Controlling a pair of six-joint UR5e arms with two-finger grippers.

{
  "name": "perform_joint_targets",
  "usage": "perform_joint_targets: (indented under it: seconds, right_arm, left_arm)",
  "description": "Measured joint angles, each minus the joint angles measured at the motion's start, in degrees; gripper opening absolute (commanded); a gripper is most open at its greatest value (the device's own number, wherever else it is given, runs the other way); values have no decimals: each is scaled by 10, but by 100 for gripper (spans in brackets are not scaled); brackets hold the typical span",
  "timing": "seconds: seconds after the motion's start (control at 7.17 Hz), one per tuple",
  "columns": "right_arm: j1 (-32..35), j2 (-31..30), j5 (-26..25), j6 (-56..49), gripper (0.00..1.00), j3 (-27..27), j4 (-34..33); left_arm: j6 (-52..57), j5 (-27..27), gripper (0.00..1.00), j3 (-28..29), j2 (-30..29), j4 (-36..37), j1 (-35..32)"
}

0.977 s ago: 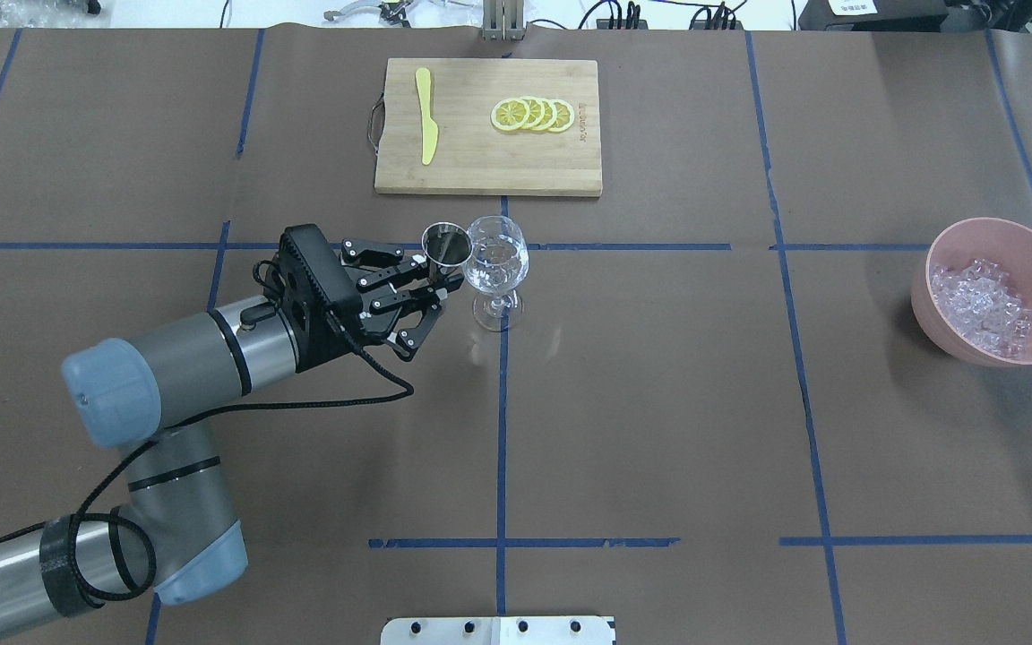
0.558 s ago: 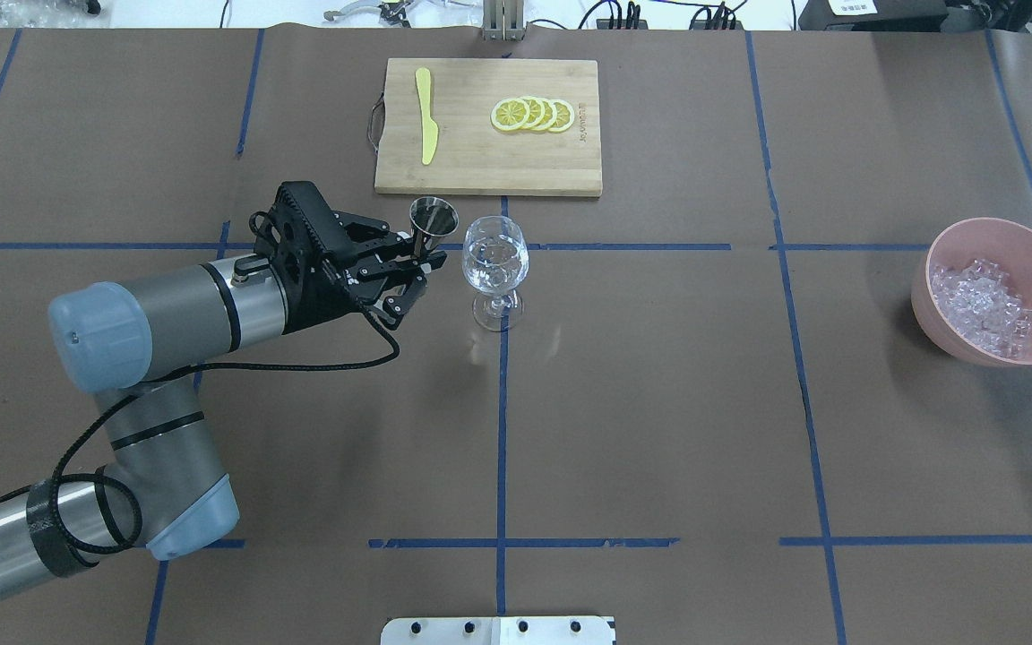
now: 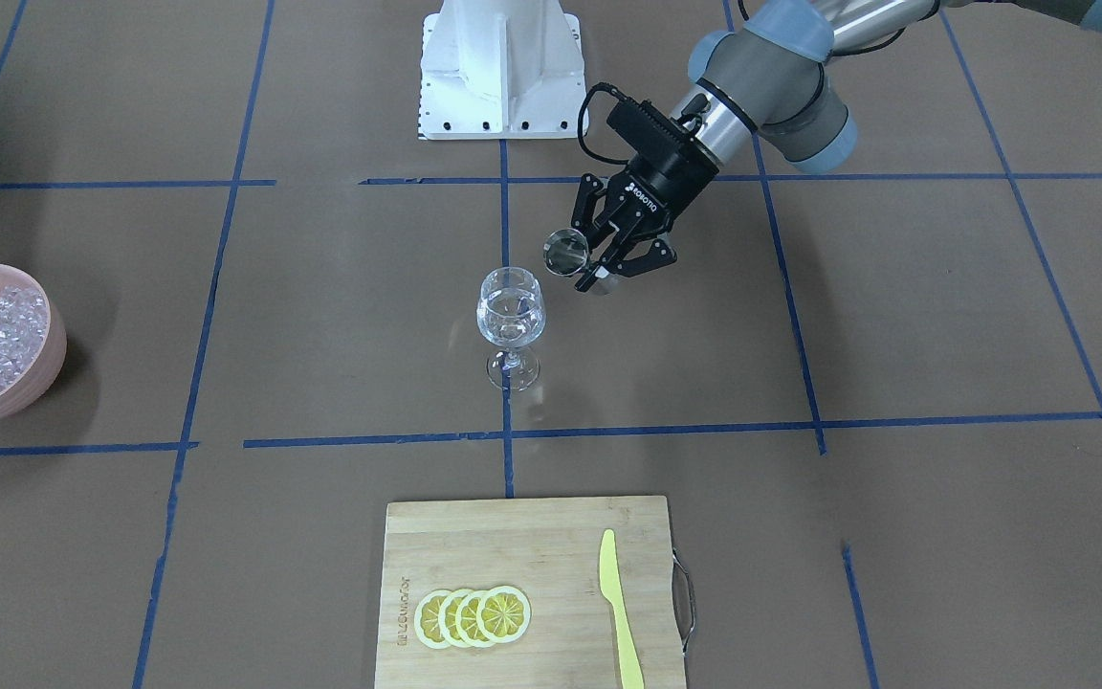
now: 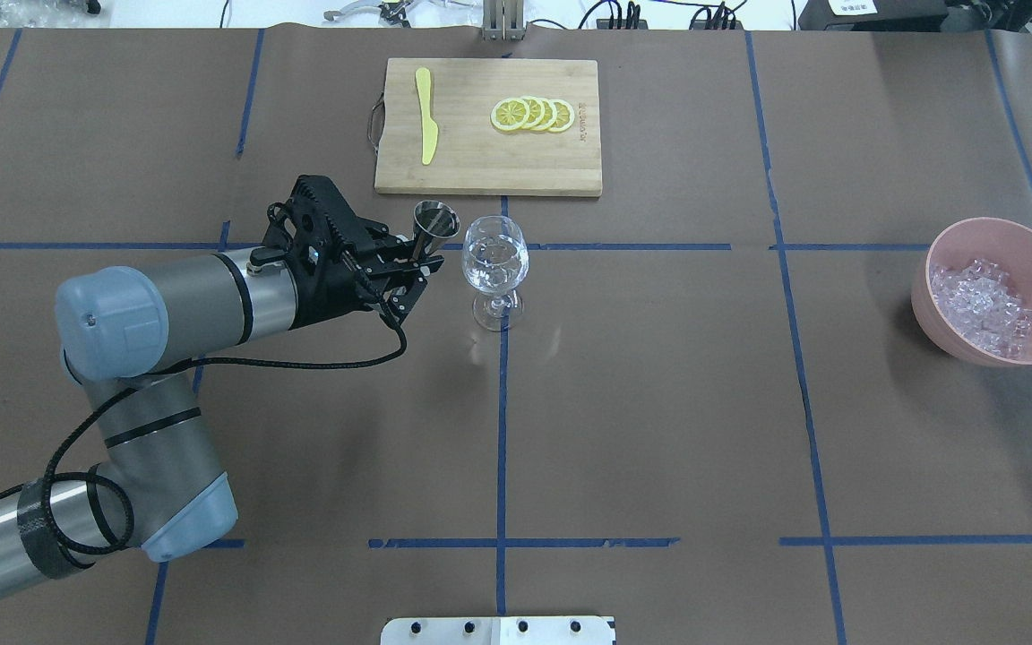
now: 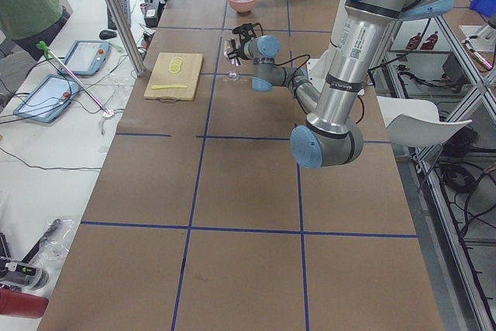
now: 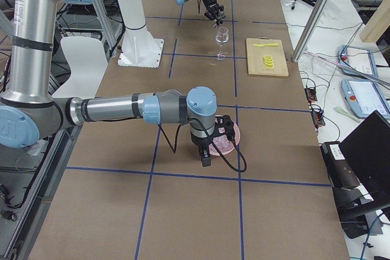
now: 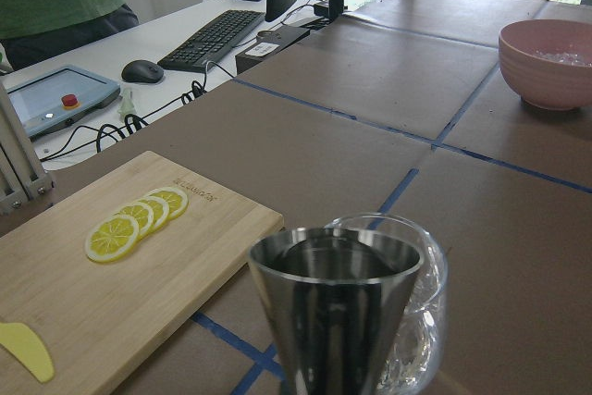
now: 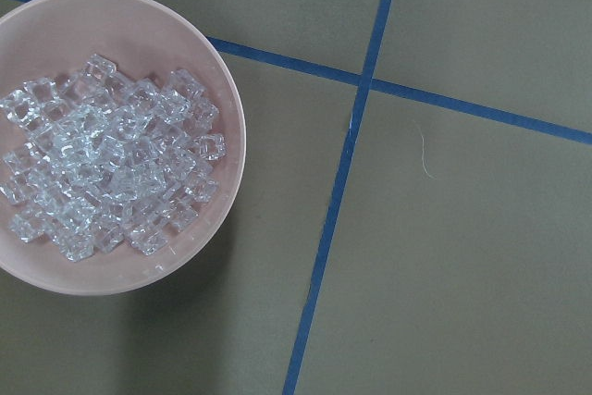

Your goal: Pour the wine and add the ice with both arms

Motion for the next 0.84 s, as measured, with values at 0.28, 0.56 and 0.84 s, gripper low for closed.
perform_joint_targets:
  seconds: [0.28, 0.56, 0.84]
  right_arm:
    - [0, 0, 0, 0, 100, 0, 0]
    - [0, -1, 0, 0, 100, 0, 0]
    - [0, -2, 0, 0, 100, -1, -1]
  left_arm:
    - [1, -6, 0, -11, -5, 32, 2]
    - [2, -7, 0, -14, -19, 67, 2]
    - [4, -7, 0, -19, -28, 104, 3]
